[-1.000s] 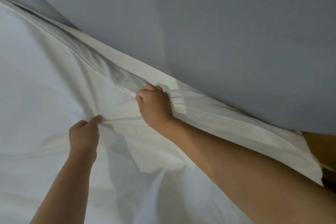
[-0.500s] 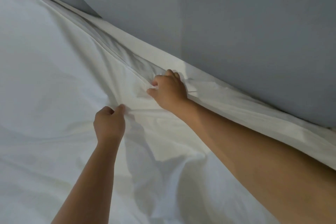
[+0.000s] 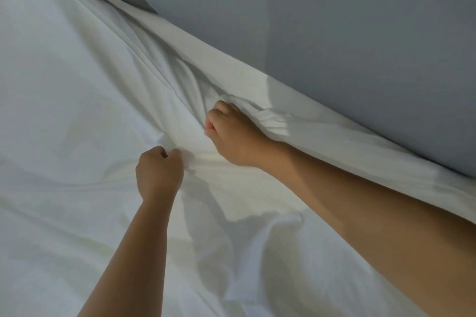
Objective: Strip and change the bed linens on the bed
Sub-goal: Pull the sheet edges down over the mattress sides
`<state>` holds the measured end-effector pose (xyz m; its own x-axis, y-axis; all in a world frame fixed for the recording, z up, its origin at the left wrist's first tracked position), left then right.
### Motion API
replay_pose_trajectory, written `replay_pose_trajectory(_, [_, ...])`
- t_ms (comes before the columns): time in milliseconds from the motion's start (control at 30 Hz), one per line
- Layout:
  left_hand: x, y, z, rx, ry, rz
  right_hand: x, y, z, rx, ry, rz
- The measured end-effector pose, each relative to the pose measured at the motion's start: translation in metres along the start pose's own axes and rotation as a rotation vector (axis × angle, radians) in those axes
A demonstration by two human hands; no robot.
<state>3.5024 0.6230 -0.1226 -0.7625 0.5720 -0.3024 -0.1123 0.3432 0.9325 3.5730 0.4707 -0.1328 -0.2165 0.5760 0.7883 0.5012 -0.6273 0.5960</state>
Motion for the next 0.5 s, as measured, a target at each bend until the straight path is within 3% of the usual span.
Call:
replay_pose_trajectory(167, [0.017,0.009,0.005,-0.021,0.031,0.108,-0.042,-0.002,0.013,-0.027,-0.267,-0.178])
replay_pose_trajectory(267, [0.005,-0.001,0.006,0.015,-0.011,0.206,-0.06,-0.011,0.007,0.066,-0.439,-0.194])
replay_pose_trajectory(333, [-0.004,-0.01,0.003,0.07,-0.018,0.238,-0.064,-0.015,0.008,0.101,-0.431,-0.216])
replay_pose_trajectory(400, [-0.011,-0.018,-0.005,0.127,-0.019,0.209,-0.062,0.0,0.015,-0.026,-0.374,-0.148])
replay_pose_trajectory(500, [-0.022,-0.033,-0.025,0.19,-0.053,0.088,-0.074,0.041,0.021,-0.433,-0.415,-0.007])
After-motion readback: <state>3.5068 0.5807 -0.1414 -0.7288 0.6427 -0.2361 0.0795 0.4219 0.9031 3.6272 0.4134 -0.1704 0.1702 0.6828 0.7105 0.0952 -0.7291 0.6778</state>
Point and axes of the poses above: each hand's wrist, its own z-axis towards the middle knuckle, its own y-axis out of the back of the hand, x = y × z, the point moved 5 cm from there along z, towards the middle knuckle, and after that the axes turned 6 degrees about -x, right-handed, at the moved point
